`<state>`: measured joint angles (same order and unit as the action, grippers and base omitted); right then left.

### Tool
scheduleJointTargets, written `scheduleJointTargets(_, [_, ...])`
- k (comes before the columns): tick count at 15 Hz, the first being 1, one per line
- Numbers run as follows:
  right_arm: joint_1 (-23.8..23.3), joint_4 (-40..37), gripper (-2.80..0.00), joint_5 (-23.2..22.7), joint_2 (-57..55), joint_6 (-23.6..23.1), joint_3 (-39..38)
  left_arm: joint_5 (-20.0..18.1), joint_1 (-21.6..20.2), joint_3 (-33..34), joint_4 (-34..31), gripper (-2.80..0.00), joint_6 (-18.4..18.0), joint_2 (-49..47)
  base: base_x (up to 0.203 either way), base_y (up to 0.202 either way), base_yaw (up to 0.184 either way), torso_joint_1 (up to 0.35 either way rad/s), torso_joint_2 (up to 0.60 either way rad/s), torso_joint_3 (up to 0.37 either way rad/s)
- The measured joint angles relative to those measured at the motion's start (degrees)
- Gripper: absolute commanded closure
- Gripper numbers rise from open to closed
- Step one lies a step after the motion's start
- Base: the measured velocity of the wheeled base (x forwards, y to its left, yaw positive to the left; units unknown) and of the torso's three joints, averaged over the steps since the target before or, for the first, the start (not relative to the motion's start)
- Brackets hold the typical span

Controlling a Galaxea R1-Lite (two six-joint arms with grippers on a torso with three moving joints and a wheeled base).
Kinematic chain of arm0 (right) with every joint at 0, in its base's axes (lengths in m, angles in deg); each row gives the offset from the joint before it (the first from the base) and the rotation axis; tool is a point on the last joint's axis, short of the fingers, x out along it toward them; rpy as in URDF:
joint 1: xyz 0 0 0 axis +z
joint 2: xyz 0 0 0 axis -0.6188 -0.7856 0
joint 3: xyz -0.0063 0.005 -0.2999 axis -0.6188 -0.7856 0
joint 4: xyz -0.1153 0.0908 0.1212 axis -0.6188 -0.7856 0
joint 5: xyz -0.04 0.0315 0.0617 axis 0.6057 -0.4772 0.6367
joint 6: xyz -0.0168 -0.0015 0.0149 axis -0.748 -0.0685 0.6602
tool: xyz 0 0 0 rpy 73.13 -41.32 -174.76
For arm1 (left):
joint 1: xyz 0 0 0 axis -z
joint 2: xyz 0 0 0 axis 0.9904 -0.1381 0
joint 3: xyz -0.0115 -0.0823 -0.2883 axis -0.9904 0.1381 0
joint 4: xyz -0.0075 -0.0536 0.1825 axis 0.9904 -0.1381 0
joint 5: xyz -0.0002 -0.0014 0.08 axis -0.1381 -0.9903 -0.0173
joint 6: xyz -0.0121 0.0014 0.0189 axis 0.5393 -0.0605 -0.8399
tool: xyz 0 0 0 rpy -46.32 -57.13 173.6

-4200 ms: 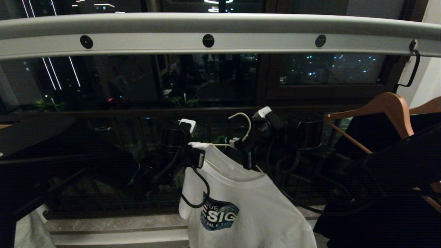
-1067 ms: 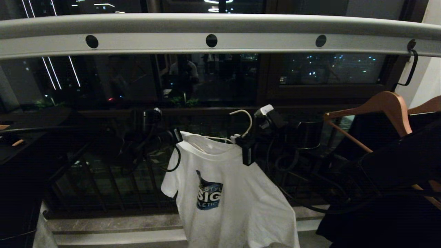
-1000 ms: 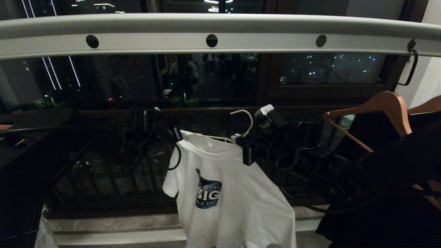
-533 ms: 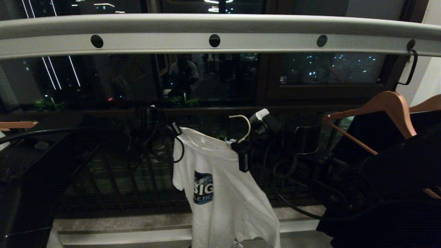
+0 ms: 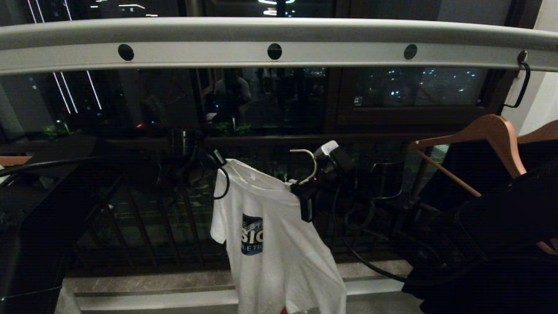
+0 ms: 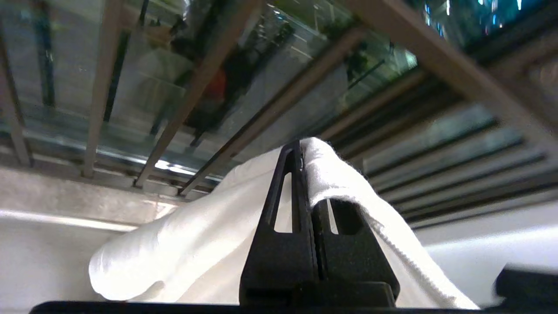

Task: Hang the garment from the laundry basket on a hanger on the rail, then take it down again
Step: Take the clothes off the clothes rack

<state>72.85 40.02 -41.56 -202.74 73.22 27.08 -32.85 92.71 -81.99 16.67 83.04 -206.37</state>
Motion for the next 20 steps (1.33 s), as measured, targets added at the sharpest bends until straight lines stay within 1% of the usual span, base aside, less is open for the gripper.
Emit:
scheduleJointTargets(3, [0.0,0.0,0.00,0.0,0.4,0.0,-0.2,-0.6,-2.0,-4.4,-5.0,0.00,4.5,-0.3,0.000,0.000,0.000,0.000,0.00,0.000])
scheduleJointTargets(5, [0.1,-0.1,0.00,0.0,0.5,0.0,-0.3,-4.7,-2.7,-5.3,-9.6,0.00,6.9,0.3,0.000,0.000,0.000,0.000,0.00,0.000])
scheduleJointTargets(7, [0.0,-0.1,0.00,0.0,0.5,0.0,-0.3,-10.7,-3.1,-4.9,-11.2,0.00,9.5,1.3,0.000,0.000,0.000,0.000,0.00,0.000])
scheduleJointTargets(9, [0.1,0.0,0.00,0.0,0.5,0.0,-0.2,-11.5,-3.2,-4.6,-11.7,0.00,9.1,1.5,0.000,0.000,0.000,0.000,0.00,0.000])
scheduleJointTargets(10, [0.0,0.1,0.00,0.0,0.5,0.1,-0.1,-11.5,-3.1,-4.3,-11.9,0.00,7.7,1.5,0.000,0.000,0.000,0.000,0.00,0.000])
scheduleJointTargets(11, [0.0,0.2,0.00,0.1,0.4,0.1,0.0,-11.5,-2.7,-3.7,-12.6,0.00,5.5,1.6,0.000,0.000,0.000,0.000,0.00,0.000])
scheduleJointTargets(12, [0.0,0.4,0.00,0.1,0.1,0.2,0.3,-11.5,-1.9,-3.1,-14.2,0.00,3.0,1.6,0.000,0.000,0.000,0.000,0.00,0.000])
scheduleJointTargets(14, [-0.2,2.0,0.00,0.3,-0.6,0.3,0.8,-10.9,0.2,-2.6,-18.8,0.00,-0.7,1.7,0.000,0.000,0.000,0.000,0.00,0.000])
scheduleJointTargets(16, [-0.5,4.2,0.00,0.5,-1.6,0.3,1.3,-7.7,2.6,-2.3,-23.5,0.00,-5.6,1.9,0.000,0.000,0.000,0.000,0.00,0.000])
scheduleJointTargets(17, [-0.7,4.3,0.00,0.6,-2.0,0.3,1.5,-6.5,3.5,-1.7,-24.5,0.00,-7.3,2.2,0.000,0.000,0.000,0.000,0.00,0.000])
scheduleJointTargets(20, [-1.3,4.4,0.00,0.9,-2.7,0.3,2.2,-6.0,5.8,2.0,-24.9,0.00,-12.4,3.9,0.000,0.000,0.000,0.000,0.00,0.000])
